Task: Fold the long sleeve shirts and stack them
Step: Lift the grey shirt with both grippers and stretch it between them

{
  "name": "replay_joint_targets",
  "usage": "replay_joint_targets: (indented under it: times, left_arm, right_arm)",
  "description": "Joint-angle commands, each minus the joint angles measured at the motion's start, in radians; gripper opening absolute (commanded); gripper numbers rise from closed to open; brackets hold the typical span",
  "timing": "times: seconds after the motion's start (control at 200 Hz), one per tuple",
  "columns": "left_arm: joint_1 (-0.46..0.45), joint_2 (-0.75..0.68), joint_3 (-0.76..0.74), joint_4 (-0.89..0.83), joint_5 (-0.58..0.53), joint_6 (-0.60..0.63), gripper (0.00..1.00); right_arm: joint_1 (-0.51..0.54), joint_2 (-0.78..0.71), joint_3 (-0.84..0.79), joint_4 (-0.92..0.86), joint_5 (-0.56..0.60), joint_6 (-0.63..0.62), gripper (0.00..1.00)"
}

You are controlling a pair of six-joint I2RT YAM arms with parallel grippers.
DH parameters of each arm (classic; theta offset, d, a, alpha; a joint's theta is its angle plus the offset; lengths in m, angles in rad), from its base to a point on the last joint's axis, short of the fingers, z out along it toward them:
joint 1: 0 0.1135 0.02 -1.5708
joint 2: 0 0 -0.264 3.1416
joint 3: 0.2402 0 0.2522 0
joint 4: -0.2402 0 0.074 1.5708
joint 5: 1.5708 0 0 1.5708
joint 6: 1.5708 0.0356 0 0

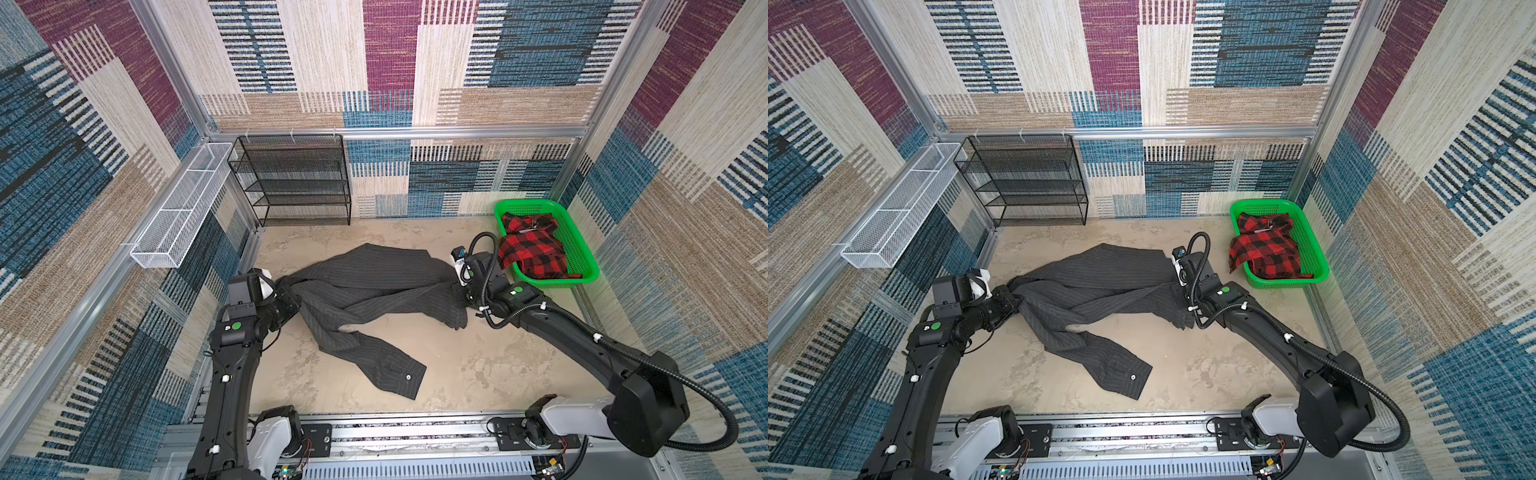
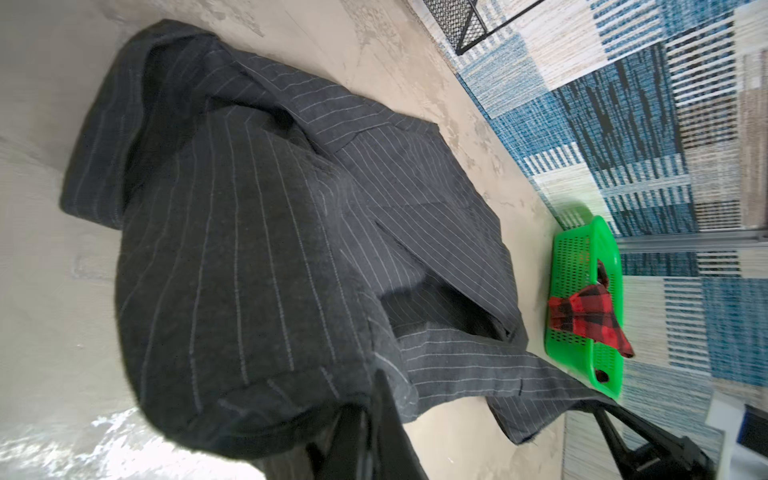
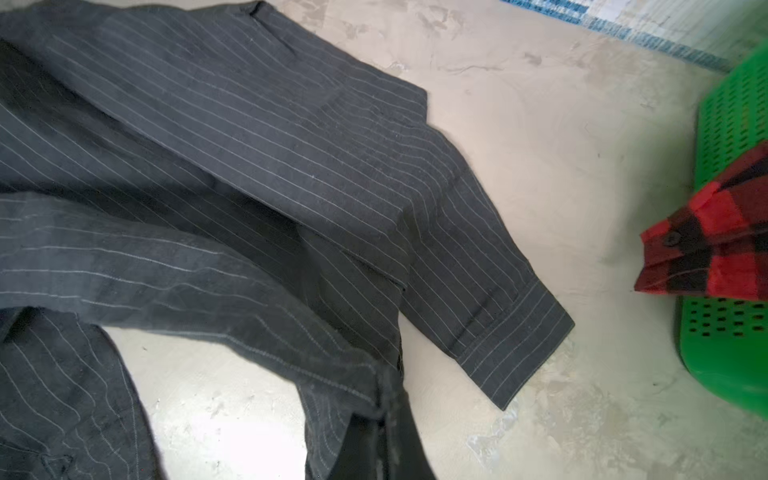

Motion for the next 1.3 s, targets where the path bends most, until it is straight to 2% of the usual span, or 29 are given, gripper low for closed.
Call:
replay_joint_targets:
  times: [0.0,0.13,0.24,0.265,0.436,0.511,0.561,0.651,0.711,0.816,0.896,0.992,1.127,1.292]
  left_arm:
    - [0.001,0.097,0.058,0.066,0.13,-0.071,0.0]
    - [-0.001,0.283,0.254,0.142,0.197,-0.121,0.0]
    - [-0.001,0.452,0.549,0.133,0.245,-0.145,0.0]
    - [-0.002,0.487,0.627,0.127,0.257,-0.155,0.0]
    - [-0.021,0.672,1.121,0.076,0.313,-0.223,0.0]
    - [-0.022,0.708,1.251,0.076,0.347,-0.263,0.0]
    - [-0.021,0.703,1.29,0.089,0.357,-0.276,0.0]
    - [-0.021,0.636,1.228,0.147,0.374,-0.289,0.0]
    - [-0.015,0.567,1.124,0.169,0.369,-0.273,0.0]
    - [0.011,0.429,0.844,0.181,0.345,-0.225,0.0]
    - [0.039,0.331,0.608,0.178,0.331,-0.186,0.0]
    - [0.066,0.228,0.376,0.113,0.266,-0.112,0.0]
    - [0.095,0.113,0.159,0.062,0.215,-0.071,0.0]
    - [0.096,0.053,0.089,-0.024,0.16,-0.015,0.0]
  right_arm:
    - [-0.012,0.019,0.056,0.026,0.012,0.013,0.0]
    - [-0.121,0.177,0.29,0.065,-0.029,-0.058,0.0]
    - [-0.21,0.327,0.573,0.076,-0.066,-0.125,0.0]
    - [-0.226,0.369,0.68,0.069,-0.068,-0.148,0.0]
    - [-0.254,0.543,1.167,0.002,-0.119,-0.266,0.0]
    - [-0.255,0.58,1.298,-0.045,-0.135,-0.297,0.0]
    - [-0.254,0.572,1.328,-0.06,-0.155,-0.308,0.0]
    - [-0.254,0.487,1.229,-0.021,-0.227,-0.32,0.0]
    - [-0.254,0.384,1.048,0.04,-0.304,-0.324,0.0]
    - [-0.251,0.218,0.735,0.117,-0.388,-0.304,0.0]
    - [-0.236,0.09,0.417,0.189,-0.435,-0.276,0.0]
    - [-0.181,0.016,0.167,0.203,-0.432,-0.222,0.0]
    - [-0.077,-0.012,-0.027,0.173,-0.395,-0.148,0.0]
    - [-0.019,-0.01,-0.089,0.104,-0.354,-0.09,0.0]
